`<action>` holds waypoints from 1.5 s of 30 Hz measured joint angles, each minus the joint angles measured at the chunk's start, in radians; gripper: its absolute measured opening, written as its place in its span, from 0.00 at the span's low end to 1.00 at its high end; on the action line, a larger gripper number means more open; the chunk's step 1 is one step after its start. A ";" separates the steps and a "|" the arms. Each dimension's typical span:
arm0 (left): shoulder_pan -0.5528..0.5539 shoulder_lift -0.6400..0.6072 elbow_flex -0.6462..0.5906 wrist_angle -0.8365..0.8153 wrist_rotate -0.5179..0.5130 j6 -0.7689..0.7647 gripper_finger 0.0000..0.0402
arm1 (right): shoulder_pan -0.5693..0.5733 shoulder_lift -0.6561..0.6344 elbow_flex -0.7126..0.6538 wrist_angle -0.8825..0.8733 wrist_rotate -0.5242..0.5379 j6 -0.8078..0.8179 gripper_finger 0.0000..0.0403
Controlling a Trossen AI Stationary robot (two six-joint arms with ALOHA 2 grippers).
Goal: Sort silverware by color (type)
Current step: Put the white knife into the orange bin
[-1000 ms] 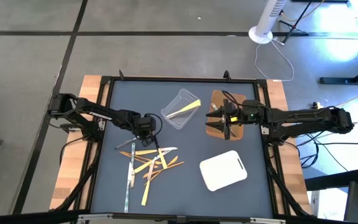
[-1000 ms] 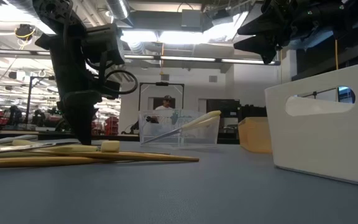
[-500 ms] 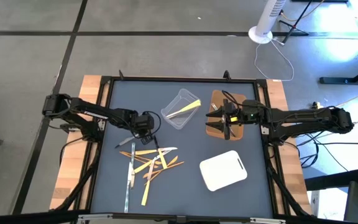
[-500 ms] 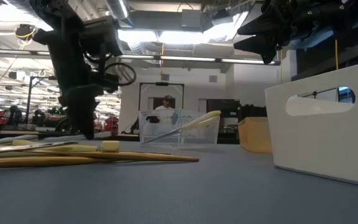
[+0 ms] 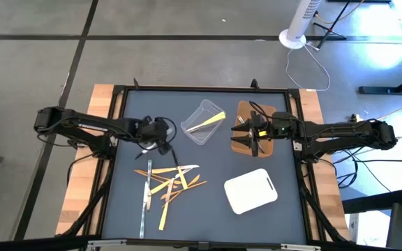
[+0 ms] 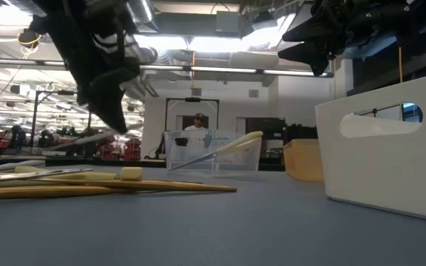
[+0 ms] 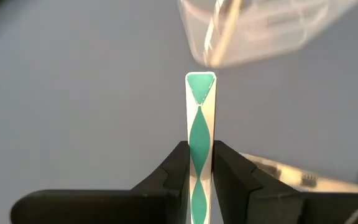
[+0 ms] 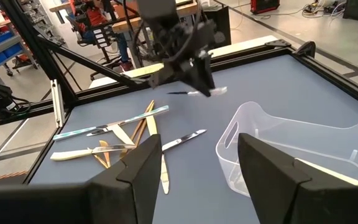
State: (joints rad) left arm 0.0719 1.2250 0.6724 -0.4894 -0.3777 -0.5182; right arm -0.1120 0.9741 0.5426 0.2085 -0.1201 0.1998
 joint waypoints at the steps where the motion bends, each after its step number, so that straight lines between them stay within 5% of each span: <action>1: 0.000 -0.015 0.001 0.007 -0.019 0.003 0.13 | 0.000 0.000 0.000 0.001 0.000 0.000 0.49; 14: 0.000 -0.145 0.002 0.323 -0.091 0.148 0.13 | 0.000 0.073 0.000 0.136 0.000 0.004 0.49; 29: -0.001 -0.137 0.003 0.679 0.017 0.217 0.13 | 0.001 0.250 0.000 0.641 0.074 0.038 0.49; 36: -0.014 -0.114 0.003 0.779 0.130 0.217 0.13 | 0.001 0.284 0.001 0.690 0.129 0.042 0.49; 45: -0.070 0.023 0.003 1.022 0.059 0.290 0.13 | 0.001 0.347 0.104 0.671 0.128 0.042 0.49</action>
State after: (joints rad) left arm 0.0014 1.2479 0.6754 0.5321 -0.3183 -0.2287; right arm -0.1108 1.3214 0.6464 0.8795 0.0082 0.2421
